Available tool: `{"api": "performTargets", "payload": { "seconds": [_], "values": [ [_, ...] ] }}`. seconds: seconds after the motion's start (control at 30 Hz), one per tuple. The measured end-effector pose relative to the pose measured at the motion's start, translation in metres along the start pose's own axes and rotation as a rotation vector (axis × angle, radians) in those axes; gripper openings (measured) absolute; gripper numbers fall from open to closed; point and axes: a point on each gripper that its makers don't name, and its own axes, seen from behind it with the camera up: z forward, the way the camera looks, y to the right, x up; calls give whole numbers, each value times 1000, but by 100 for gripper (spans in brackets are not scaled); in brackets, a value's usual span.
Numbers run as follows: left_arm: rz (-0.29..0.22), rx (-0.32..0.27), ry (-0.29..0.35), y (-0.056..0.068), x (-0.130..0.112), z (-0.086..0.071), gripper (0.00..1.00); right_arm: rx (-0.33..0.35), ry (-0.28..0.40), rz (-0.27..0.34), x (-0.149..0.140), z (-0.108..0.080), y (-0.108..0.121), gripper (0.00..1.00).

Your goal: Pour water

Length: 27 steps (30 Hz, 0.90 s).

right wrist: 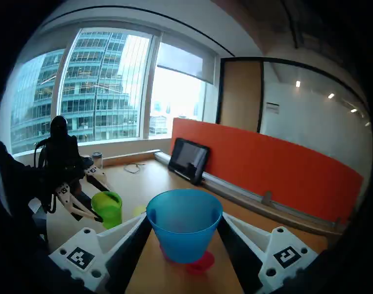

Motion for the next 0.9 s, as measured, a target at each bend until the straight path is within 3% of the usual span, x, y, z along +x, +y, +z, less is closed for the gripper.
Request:
{"api": "performTargets", "payload": {
  "seconds": [0.9],
  "values": [
    [1, -55, -185, 6, -63, 30, 86, 70, -201, -50, -99, 14, -13, 91]
  ]
}}
